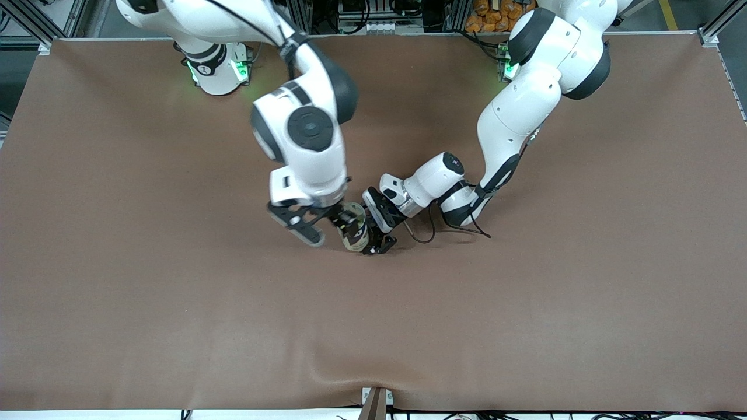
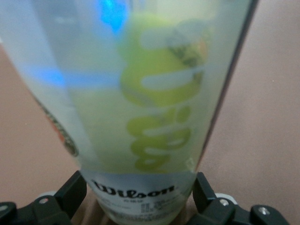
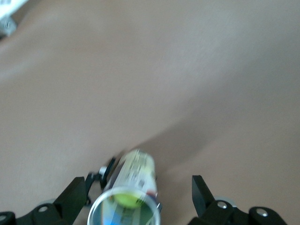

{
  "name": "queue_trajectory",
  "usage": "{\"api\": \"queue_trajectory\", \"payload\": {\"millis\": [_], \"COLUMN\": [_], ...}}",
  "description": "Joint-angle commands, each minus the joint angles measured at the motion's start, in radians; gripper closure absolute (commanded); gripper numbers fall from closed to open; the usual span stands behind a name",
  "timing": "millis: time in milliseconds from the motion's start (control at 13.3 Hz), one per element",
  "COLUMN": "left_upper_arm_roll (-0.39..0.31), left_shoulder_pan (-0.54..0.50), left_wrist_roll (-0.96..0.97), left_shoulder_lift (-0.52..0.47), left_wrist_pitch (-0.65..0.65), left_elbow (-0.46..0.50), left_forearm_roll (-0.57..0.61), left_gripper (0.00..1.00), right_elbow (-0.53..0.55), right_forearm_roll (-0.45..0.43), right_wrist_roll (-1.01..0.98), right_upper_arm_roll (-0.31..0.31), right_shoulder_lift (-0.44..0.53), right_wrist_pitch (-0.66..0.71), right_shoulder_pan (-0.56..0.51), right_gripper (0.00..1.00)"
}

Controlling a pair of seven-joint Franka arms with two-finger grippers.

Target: Insert tennis ball vertically with right arm

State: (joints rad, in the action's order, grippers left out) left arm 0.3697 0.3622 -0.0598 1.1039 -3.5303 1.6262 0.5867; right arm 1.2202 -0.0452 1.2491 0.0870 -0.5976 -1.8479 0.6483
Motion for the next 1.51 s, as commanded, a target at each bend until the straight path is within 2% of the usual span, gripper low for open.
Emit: {"api": "queue_trajectory", "payload": {"millis": [0,151,377,603,753,904,1055,1432], "left_upper_arm_roll": [0.005,0.005,0.003,0.003,0.003,0.003,0.005,0.009], "left_shoulder_pan": [-0.008,-0.006,-0.006,-0.011,-0.032,-0.035,-0.048,-0.068], "left_wrist_roll": [0.012,0.014,0.032,0.032,0.025,0.026,0.028,0.032], "left_shoulder_lift": [0.016,0.011,0.008,0.005,0.001,0.001,-0.021,-0.078], "left_wrist_pitch": [-0.022,-0.021,-0.021,-0.021,-0.021,-0.021,-0.021,-0.012], "left_elbow": [-0.012,-0.009,0.006,0.027,0.044,0.055,0.086,0.152], "left_forearm_roll": [0.018,0.018,0.019,0.019,0.021,0.027,0.027,0.027], "left_gripper": [0.0,0.0,0.0,0.0,0.0,0.0,0.0,0.0], "right_elbow": [0.001,0.001,0.001,-0.002,-0.007,-0.056,-0.067,-0.085], "right_forearm_roll": [-0.001,0.008,0.01,0.094,0.099,0.11,0.102,0.11], "right_wrist_roll": [-0.153,-0.275,-0.432,-0.652,-0.781,-0.893,-1.002,-1.074], "right_upper_arm_roll": [-0.02,-0.02,-0.02,-0.018,-0.02,-0.021,-0.016,-0.016], "right_shoulder_lift": [0.087,0.139,0.221,0.281,0.291,0.286,0.286,0.289], "right_wrist_pitch": [0.137,0.218,0.271,0.344,0.377,0.38,0.371,0.371], "right_shoulder_pan": [-0.116,-0.186,-0.301,-0.471,-0.559,-0.642,-0.682,-0.687], "right_gripper": [0.0,0.0,0.0,0.0,0.0,0.0,0.0,0.0]}}
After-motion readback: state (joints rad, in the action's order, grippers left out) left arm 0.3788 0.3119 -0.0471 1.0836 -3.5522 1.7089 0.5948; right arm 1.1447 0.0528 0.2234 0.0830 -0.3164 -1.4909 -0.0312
